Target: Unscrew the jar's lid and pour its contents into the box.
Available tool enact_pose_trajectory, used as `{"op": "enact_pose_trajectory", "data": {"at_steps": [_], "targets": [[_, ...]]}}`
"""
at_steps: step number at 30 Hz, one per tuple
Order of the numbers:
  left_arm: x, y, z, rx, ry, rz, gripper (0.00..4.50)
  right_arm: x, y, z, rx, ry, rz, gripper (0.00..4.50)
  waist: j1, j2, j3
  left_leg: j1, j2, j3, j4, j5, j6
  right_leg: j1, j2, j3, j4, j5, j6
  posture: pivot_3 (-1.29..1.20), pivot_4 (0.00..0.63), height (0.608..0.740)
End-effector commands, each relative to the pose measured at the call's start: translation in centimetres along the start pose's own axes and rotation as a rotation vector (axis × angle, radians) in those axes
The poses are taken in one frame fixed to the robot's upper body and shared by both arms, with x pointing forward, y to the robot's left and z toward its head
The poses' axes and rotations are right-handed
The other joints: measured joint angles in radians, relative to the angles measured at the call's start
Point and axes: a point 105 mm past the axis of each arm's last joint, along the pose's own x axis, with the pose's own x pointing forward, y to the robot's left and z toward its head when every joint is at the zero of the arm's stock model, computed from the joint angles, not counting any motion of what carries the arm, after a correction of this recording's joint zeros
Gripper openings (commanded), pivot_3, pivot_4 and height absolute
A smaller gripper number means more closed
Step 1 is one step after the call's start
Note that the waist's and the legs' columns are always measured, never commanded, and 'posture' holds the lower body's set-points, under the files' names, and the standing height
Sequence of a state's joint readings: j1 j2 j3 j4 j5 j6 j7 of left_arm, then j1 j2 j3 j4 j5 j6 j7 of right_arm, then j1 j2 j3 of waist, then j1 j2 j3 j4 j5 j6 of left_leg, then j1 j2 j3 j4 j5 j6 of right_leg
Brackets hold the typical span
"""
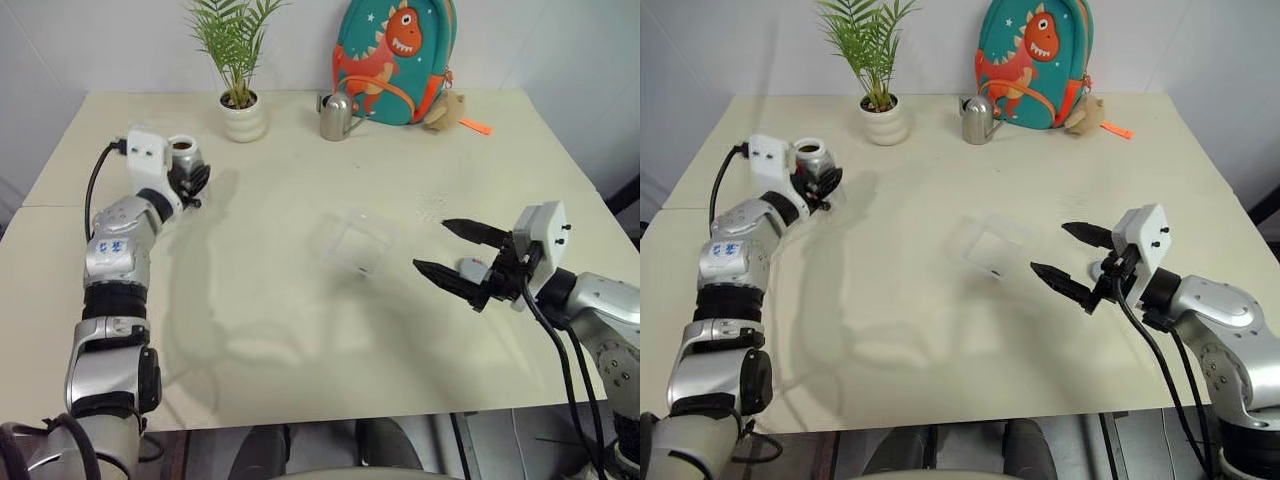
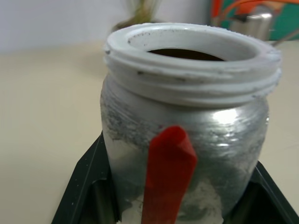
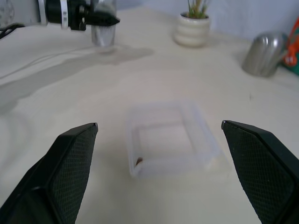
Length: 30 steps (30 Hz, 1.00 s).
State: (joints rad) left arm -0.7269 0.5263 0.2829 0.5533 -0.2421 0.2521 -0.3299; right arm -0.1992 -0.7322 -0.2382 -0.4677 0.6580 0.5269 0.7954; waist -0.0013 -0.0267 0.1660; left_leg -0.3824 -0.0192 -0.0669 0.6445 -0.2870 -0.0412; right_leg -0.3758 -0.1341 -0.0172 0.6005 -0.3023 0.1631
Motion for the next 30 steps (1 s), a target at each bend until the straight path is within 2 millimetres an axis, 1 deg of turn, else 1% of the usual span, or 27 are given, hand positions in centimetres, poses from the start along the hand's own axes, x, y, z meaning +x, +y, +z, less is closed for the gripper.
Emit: {"op": "enact_pose_trajectory", "data": {"at_steps": [1, 4, 9, 11, 14, 17, 18, 22, 25, 26, 28, 30], "targets": [[-2.0, 2.6, 1.6, -0.017, -0.13, 0.11, 1.93, 0.8, 0.8, 1.8, -0.083, -0.085, 0.069, 4.48, 0.0, 0.0, 0.0, 0.0, 0.0, 0.0, 0.0, 0.0, 0.0, 0.0, 0.0, 0.0, 0.0, 0.0, 0.0, 0.0, 0.15, 0.74], [-2.9, 3.7, 0.5, -0.041, -0.138, 0.17, 1.93, 1.5, 0.9, 2.0, -0.105, -0.105, 0.097, 4.48, 0.006, -0.002, -0.001, 0.0, 0.0, 0.0, 0.0, 0.0, -0.001, 0.0, 0.0, 0.0, 0.0, 0.0, 0.0, 0.0, 0.15, 0.74], [-3.9, 3.9, -0.9, -0.067, -0.14, 0.175, 1.93, 2.3, 1.3, 1.6, -0.114, -0.088, 0.149, 4.48, 0.025, -0.003, -0.002, 0.0, 0.0, 0.0, 0.001, -0.001, -0.001, 0.001, 0.0, 0.0, -0.001, 0.002, -0.001, 0.0, 0.15, 0.74], [-4.3, 4.4, -1.7, -0.069, -0.123, 0.199, 2.65, 2.6, 1.4, 1.7, -0.115, -0.094, 0.153, 4.5, 0.026, -0.003, -0.002, 0.0, 0.0, 0.0, 0.001, -0.001, -0.001, 0.001, 0.0, 0.0, -0.002, 0.003, -0.001, 0.0, 0.15, 0.74], [-4.6, 4.5, -2.3, -0.053, -0.099, 0.202, 3.41, 2.7, 1.2, 2.0, -0.115, -0.103, 0.152, 4.5, 0.024, -0.003, -0.002, 0.0, 0.0, 0.0, 0.001, -0.001, -0.001, 0.0, 0.0, 0.0, -0.002, 0.003, -0.001, 0.0, 0.15, 0.74], [-4.8, 4.6, -2.6, -0.049, -0.09, 0.209, 4.38, 2.7, 1.1, 2.1, -0.112, -0.107, 0.151, 4.5, 0.024, -0.003, -0.002, 0.0, 0.0, 0.0, 0.0, -0.001, -0.001, 0.0, 0.0, 0.0, -0.002, 0.003, -0.001, 0.0, 0.15, 0.74], [-4.9, 4.7, -2.7, -0.042, -0.085, 0.212, 4.47, 2.7, 1.1, 2.1, -0.112, -0.107, 0.151, 4.5, 0.024, -0.003, -0.002, 0.0, 0.0, 0.0, 0.0, -0.001, -0.001, 0.0, 0.0, 0.0, -0.003, 0.003, -0.001, 0.0, 0.15, 0.74], [-5.6, 5.1, -2.8, -0.014, -0.074, 0.225, 4.47, 2.8, 1.2, 2.0, -0.105, -0.108, 0.155, 4.5, 0.024, -0.003, -0.002, 0.0, 0.0, 0.0, 0.0, -0.001, -0.001, 0.0, 0.0, 0.0, -0.003, 0.003, -0.001, 0.0, 0.15, 0.74], [-6.7, 5.1, -2.9, 0.032, -0.063, 0.206, 4.47, 2.7, 1.4, 1.9, -0.097, -0.107, 0.162, 4.5, 0.021, -0.003, -0.002, 0.0, 0.0, 0.0, 0.0, -0.001, -0.002, 0.0, 0.0, 0.0, -0.004, 0.003, -0.001, 0.0, 0.15, 0.74], [-7.3, 5.3, -2.9, 0.056, -0.056, 0.21, 4.47, 2.6, 1.5, 1.8, -0.094, -0.105, 0.165, 4.5, 0.02, -0.003, -0.002, 0.0, 0.001, 0.001, 0.0, -0.002, -0.002, 0.0, 0.0, 0.0, -0.004, 0.003, -0.001, 0.0, 0.15, 0.74], [-9.0, 6.6, -3.3, 0.071, -0.027, 0.272, 4.47, 2.4, 1.7, 1.6, -0.087, -0.098, 0.17, 4.5, 0.018, -0.002, -0.002, 0.0, 0.001, 0.001, -0.001, -0.002, -0.002, 0.0, 0.0, 0.0, -0.004, 0.003, -0.001, 0.0, 0.15, 0.74], [-10.7, 7.2, -3.8, 0.13, 0.025, 0.278, 4.47, 2.0, 1.9, 1.5, -0.079, -0.093, 0.178, 4.5, 0.014, -0.002, -0.002, 0.0, 0.002, 0.001, -0.001, -0.003, -0.003, 0.0, 0.001, 0.0, -0.005, 0.003, -0.001, 0.0, 0.15, 0.74]]}}
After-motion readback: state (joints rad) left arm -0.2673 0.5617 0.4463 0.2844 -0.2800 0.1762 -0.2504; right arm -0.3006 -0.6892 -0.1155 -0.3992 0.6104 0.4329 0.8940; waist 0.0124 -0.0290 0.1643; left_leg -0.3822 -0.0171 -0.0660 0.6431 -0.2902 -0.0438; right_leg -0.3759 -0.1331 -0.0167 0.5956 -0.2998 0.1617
